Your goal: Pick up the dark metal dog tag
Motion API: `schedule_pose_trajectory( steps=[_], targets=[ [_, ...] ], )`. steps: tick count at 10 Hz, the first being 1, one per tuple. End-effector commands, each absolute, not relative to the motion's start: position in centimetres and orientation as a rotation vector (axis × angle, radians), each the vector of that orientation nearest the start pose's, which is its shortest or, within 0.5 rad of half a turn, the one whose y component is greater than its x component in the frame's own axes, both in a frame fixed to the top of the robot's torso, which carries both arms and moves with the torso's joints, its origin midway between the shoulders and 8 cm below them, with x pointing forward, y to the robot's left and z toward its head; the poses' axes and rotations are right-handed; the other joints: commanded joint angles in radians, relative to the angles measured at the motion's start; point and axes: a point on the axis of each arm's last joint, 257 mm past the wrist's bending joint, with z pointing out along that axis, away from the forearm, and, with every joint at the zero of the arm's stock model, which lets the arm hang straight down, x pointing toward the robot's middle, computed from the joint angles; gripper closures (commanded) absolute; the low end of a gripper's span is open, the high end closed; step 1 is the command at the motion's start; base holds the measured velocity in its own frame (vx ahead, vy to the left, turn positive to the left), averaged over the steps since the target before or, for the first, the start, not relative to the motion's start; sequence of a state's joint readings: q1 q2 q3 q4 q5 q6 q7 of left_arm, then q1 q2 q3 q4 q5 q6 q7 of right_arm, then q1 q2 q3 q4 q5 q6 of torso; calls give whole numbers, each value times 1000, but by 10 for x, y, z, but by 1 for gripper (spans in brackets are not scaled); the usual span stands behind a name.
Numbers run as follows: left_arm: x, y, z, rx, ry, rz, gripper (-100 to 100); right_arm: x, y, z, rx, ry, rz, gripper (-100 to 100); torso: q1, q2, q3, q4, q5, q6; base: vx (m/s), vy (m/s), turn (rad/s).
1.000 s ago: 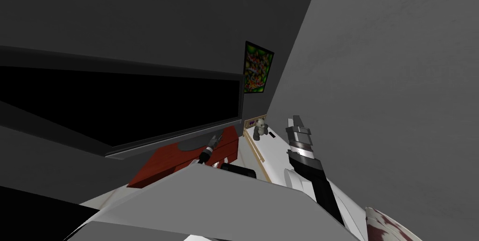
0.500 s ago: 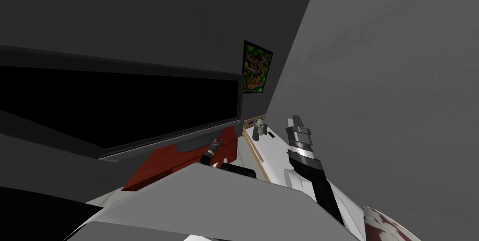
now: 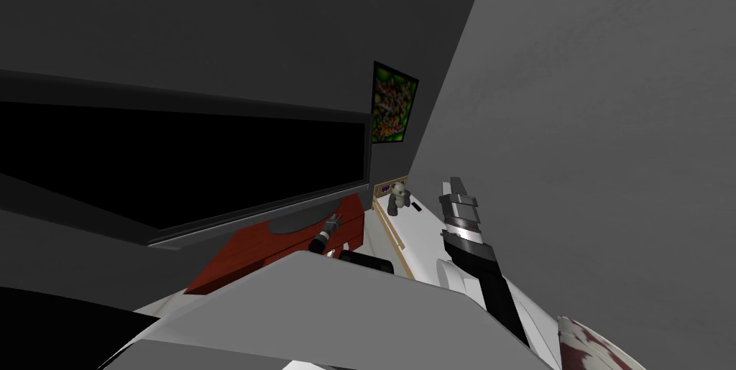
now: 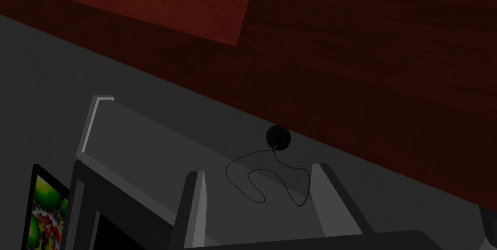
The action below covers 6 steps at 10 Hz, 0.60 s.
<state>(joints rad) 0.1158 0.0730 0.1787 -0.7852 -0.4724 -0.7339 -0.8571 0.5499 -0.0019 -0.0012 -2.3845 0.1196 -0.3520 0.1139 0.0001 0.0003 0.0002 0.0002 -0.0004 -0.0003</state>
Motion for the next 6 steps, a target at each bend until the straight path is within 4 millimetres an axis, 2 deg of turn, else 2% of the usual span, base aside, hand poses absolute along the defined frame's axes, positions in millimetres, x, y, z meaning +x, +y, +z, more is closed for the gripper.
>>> schedule_pose_trajectory(
  steps=[1,4,5,6],
  targets=[
    [381,273,-469,-212,1789,-294,100,345,-275,25,607,764,1073,0,0,0,0,0,0,0,0,0,0],
    [382,272,-469,-210,1788,-295,100,345,-275,25,607,764,1073,0,0,0,0,0,0,-1,0,0,0],
    [382,272,-469,-209,1788,-295,0,345,-275,25,607,764,1073,0,0,0,0,0,0,-1,0,0,0],
    [382,272,-469,-209,1788,-295,100,345,-275,25,607,764,1073,0,0,0,0,0,0,-1,0,0,0]
  ],
)
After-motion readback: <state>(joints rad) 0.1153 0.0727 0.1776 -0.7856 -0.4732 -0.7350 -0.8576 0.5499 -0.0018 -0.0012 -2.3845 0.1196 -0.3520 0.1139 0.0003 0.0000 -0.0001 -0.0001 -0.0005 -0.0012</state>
